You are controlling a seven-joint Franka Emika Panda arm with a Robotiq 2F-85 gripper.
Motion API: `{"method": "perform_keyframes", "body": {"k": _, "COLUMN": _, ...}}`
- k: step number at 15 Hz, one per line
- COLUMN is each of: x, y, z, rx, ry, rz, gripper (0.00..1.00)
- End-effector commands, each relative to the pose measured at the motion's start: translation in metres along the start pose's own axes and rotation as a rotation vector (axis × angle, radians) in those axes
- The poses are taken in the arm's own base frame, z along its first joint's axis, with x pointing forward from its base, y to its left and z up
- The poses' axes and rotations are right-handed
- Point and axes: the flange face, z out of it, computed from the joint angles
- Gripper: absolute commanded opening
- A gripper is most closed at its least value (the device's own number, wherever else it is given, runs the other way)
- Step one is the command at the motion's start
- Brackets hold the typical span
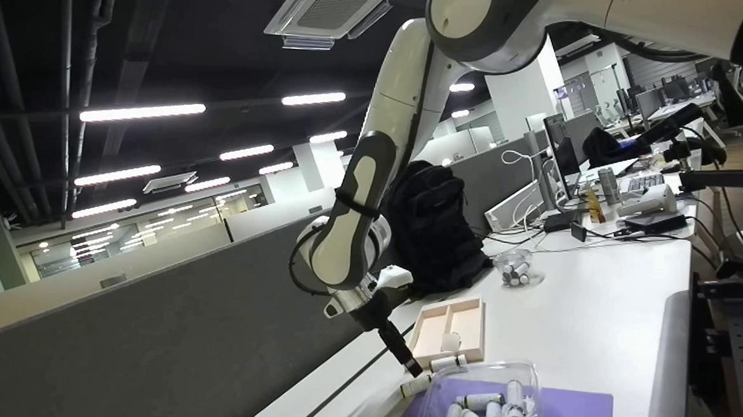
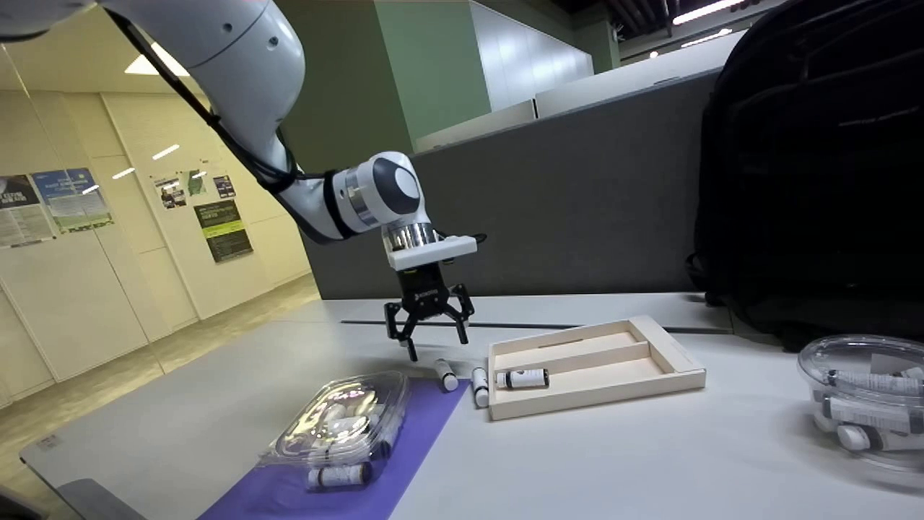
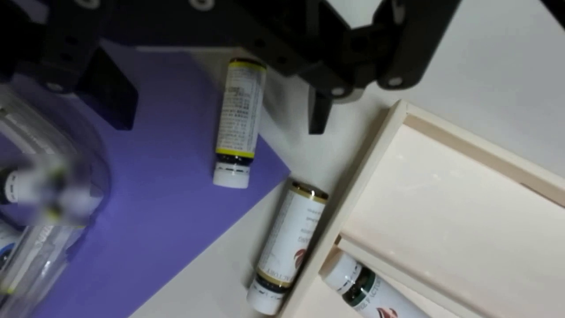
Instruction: Remove one bottle from the tray and place it on the table.
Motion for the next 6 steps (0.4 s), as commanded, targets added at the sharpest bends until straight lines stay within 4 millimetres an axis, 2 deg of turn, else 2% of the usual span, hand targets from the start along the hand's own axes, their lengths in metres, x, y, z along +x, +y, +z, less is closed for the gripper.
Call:
{"method": "perform_keyframes", "body": {"k": 1, "x": -0.013, "y": -0.004, "z": -0.033, "rx": -0.02, "ry": 0.039, "rz": 0.034, "gripper": 1.0}}
{"method": "perform_keyframes", "body": {"k": 6, "x": -0.022, "y": 0.0, "z": -0.061, "rx": -0.094, "ry": 0.084, "rz": 0.098, "gripper": 1.0}}
